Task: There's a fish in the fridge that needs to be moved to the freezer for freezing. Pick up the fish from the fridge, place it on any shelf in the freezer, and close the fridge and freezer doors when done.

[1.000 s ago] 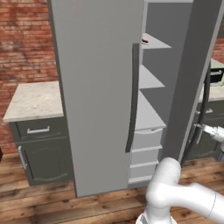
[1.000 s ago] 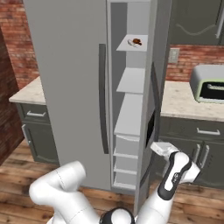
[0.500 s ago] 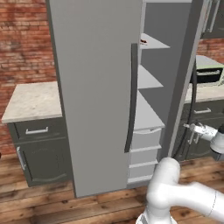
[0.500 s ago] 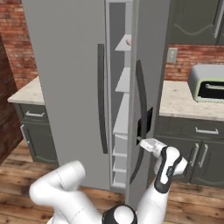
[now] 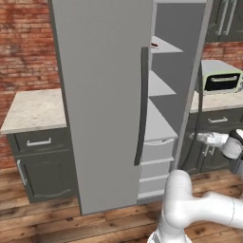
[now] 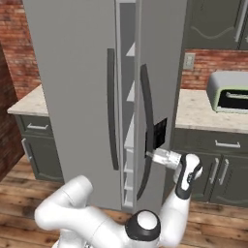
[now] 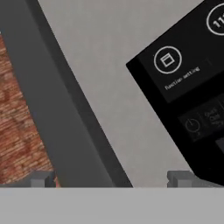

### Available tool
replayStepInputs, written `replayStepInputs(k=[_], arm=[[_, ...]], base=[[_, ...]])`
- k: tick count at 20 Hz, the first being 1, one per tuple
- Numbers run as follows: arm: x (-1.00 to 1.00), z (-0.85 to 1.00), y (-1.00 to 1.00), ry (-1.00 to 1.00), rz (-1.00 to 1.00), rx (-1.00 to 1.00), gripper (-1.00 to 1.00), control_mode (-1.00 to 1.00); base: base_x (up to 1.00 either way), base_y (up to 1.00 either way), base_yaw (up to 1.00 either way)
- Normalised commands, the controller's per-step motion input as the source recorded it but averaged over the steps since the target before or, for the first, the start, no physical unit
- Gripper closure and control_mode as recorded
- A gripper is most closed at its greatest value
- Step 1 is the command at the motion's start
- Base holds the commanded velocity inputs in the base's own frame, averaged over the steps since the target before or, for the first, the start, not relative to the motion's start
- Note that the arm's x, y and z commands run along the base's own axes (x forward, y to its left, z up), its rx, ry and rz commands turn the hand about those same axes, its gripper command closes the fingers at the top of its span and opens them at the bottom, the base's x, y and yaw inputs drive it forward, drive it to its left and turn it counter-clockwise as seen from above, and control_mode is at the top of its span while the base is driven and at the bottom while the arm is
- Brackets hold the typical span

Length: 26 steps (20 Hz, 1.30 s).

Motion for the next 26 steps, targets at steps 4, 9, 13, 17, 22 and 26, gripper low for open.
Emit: replayStepInputs(k=[4, 9, 13, 17, 22, 26], arm=[[0.09, -0.63, 1.00, -0.08, -0.07, 0.06, -1.00, -1.00], [0.00, -0.50, 1.00, -0.12, -0.33, 0.09, -1.00, -1.00], [0.10, -0.36, 1.00, -0.08, -0.49, 0.07, -1.00, -1.00], [0.47, -0.14, 1.00, 0.00, -0.42, 0.03, -1.00, -1.00], [0.82, 0.00, 1.00, 0.02, -0.31, 0.02, -1.00, -1.00], [1.00, 0.15, 0.96, 0.21, -0.10, 0.05, -1.00, -1.00]], base=[[0.00, 0.00, 0.00], [0.00, 0.00, 0.00], [0.00, 0.00, 0.00], [0.00, 0.00, 0.00], [0.00, 0.00, 0.00], [0.00, 0.00, 0.00]])
